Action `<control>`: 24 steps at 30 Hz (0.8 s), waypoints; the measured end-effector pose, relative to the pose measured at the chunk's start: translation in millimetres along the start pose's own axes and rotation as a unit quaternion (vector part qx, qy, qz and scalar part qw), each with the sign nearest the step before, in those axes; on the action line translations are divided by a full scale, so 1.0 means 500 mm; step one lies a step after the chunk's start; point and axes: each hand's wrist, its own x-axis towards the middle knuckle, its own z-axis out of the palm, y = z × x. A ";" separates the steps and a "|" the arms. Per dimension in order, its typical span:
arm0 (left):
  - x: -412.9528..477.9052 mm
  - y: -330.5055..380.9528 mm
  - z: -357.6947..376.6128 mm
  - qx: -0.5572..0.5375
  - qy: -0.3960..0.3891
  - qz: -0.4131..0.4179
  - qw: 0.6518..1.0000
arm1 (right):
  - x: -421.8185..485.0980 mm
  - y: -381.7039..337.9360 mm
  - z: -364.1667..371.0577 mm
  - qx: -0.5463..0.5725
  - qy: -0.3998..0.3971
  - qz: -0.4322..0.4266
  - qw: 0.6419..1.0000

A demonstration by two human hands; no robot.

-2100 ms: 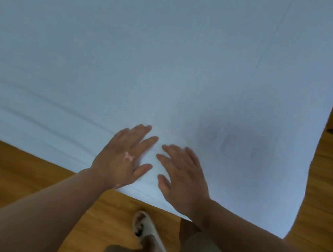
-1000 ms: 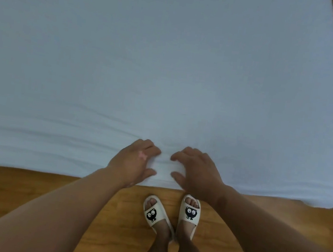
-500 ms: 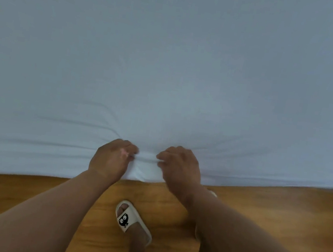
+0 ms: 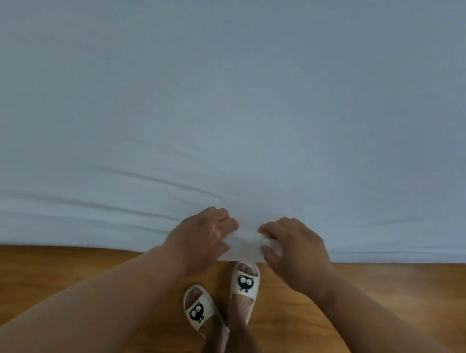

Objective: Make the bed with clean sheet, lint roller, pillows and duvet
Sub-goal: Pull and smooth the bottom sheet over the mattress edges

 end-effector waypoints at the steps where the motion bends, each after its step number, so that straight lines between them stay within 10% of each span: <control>1: -0.021 -0.024 -0.007 0.020 0.025 0.013 0.999 | 0.015 -0.029 0.007 0.012 -0.001 -0.026 1.000; 11: -0.120 -0.183 -0.029 0.029 0.126 -0.162 0.978 | 0.134 -0.178 0.108 0.071 0.041 -0.031 0.996; 24: -0.126 -0.162 -0.060 -0.015 -0.029 -0.239 0.970 | 0.117 -0.178 0.053 0.104 -0.095 -0.026 0.990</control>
